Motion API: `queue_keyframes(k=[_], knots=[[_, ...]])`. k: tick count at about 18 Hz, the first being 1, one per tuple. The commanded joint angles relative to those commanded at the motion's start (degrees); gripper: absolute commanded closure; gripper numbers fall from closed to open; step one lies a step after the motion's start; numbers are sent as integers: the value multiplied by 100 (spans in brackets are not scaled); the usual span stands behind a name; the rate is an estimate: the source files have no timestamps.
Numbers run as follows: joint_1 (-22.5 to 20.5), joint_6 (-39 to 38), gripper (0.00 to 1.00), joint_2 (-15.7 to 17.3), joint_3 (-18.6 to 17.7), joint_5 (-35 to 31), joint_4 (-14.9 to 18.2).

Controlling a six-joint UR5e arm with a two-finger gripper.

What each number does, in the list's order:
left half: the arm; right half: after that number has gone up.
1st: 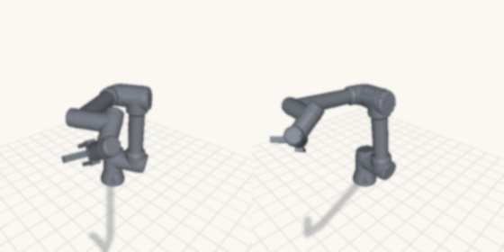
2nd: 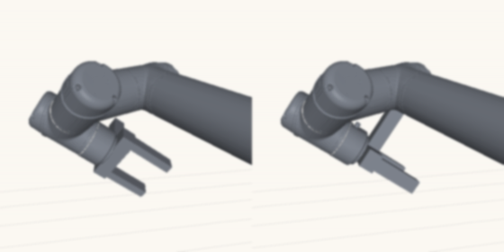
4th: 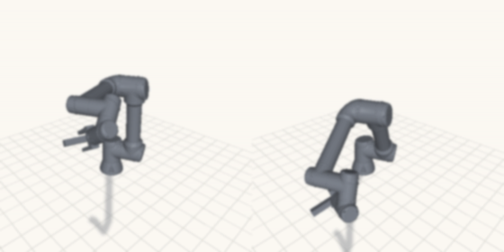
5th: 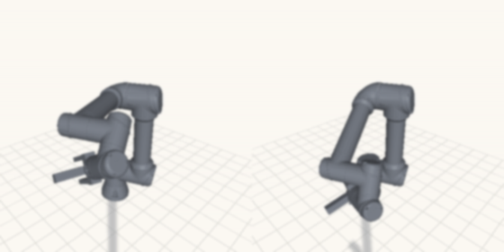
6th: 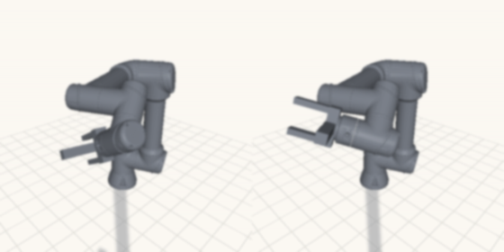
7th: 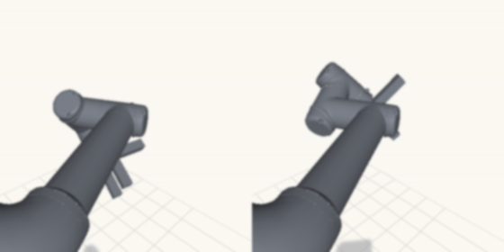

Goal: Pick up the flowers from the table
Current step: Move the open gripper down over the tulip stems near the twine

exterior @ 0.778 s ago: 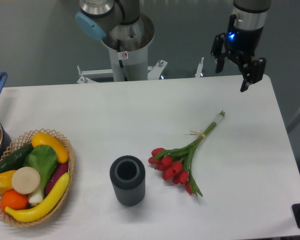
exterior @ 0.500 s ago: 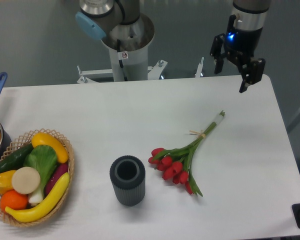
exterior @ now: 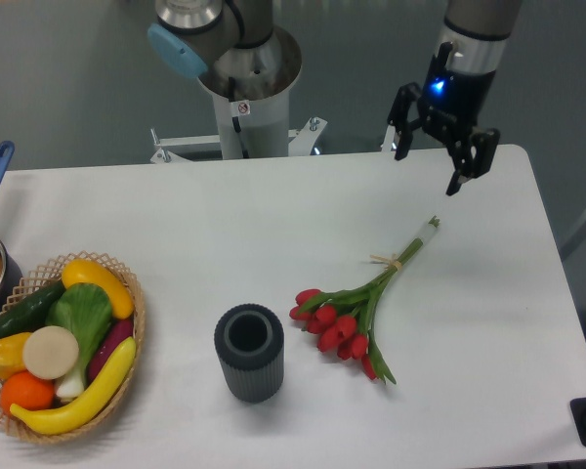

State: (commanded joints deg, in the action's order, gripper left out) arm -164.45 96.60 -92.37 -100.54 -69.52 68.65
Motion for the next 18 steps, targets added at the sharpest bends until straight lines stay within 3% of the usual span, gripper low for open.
queue_keyframes(k=[6,10,12,18], knots=[[571,-694,0,-667,-36,-26,-114],[966,-827,0,-1247,-79,-18,-790],[1002,-1081,0,-1388,-123,-26,-976],[1011,-1442,0,-1785,-193,-88,-1082]])
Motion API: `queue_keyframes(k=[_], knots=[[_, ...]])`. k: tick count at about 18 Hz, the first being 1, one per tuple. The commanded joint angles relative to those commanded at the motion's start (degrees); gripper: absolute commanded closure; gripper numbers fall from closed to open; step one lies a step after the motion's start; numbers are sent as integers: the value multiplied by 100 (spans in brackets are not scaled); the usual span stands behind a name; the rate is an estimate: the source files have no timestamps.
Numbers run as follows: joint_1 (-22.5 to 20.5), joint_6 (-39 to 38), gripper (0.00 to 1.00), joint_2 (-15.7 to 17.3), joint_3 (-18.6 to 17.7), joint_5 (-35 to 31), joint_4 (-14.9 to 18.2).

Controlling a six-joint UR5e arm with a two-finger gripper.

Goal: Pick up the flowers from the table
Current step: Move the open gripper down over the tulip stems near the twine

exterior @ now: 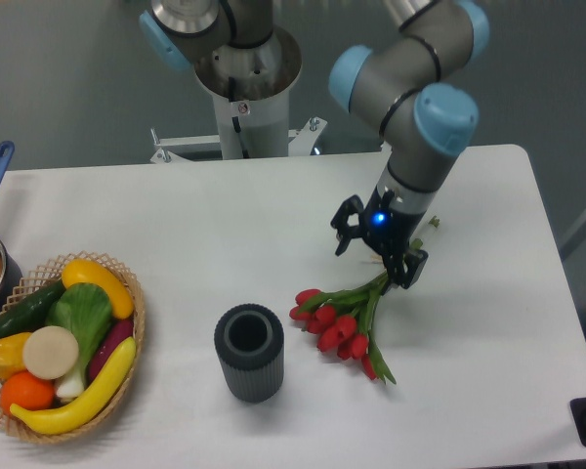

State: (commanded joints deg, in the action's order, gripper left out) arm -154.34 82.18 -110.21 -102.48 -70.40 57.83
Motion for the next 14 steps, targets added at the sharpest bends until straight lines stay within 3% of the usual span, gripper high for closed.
queue_keyframes(k=[9,14], knots=[[-26,-167,0,-430,0,-53,-343],[-9,-185,0,-483,-18,-686,-360]])
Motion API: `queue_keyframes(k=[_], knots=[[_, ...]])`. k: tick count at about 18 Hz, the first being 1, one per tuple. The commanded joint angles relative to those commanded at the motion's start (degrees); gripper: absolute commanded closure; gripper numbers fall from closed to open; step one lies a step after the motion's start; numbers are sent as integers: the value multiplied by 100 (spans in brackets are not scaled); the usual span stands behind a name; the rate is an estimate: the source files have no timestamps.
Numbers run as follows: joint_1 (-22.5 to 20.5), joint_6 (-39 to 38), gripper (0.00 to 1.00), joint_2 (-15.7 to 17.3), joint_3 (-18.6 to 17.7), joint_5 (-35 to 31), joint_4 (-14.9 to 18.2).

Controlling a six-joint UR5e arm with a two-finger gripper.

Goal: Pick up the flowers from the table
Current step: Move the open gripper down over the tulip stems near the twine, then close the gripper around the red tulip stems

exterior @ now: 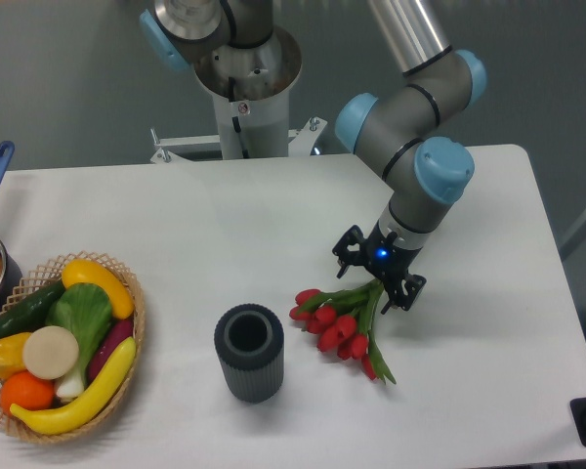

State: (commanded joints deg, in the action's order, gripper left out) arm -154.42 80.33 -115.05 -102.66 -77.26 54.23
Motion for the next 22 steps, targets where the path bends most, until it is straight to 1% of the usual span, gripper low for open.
queue_keyframes(k=[5,10,17,18,19,20,21,22], knots=[[9,-9,0,-62,-26,0,-44],[79,-18,0,-307,-18,-9,-386],[141,-26,0,-308,-97,-9,-457],[141,-18,4,-308,-97,-9,-457],[141,-9,15,-308,-97,-9,-457],[141,-9,21,-299,-105,-9,-457],[141,-17,34,-299,-106,-9,-457],[141,-26,39,-299,-106,-9,-457]])
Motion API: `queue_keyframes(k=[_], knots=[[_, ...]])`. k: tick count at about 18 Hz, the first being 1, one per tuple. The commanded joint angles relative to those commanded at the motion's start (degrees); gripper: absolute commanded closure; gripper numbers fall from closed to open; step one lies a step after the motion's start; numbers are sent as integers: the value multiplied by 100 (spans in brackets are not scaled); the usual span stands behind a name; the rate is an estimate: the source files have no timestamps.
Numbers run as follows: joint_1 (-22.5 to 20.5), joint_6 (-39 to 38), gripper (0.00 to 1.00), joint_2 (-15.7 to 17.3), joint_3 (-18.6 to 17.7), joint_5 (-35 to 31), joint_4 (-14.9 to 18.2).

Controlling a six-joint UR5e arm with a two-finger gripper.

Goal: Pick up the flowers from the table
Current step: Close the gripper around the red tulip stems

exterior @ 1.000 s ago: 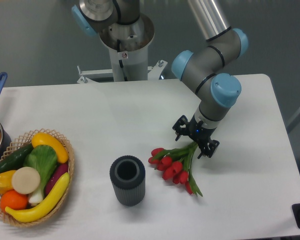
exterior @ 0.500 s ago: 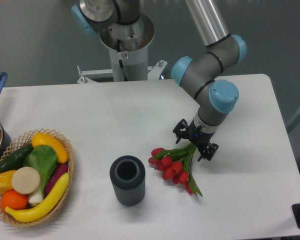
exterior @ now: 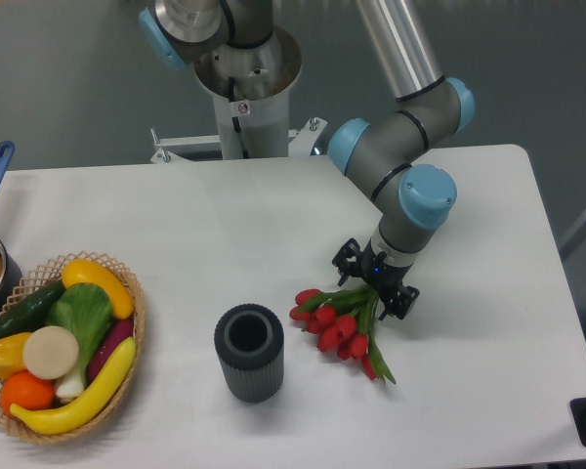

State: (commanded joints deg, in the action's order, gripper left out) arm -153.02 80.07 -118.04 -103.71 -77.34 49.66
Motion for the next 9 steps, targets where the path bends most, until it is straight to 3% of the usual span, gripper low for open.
queue_keyframes(k=[2,9], knots=[[9,-9,48,0,-9,0,0],[0,-79,66,79,-79,9,9]])
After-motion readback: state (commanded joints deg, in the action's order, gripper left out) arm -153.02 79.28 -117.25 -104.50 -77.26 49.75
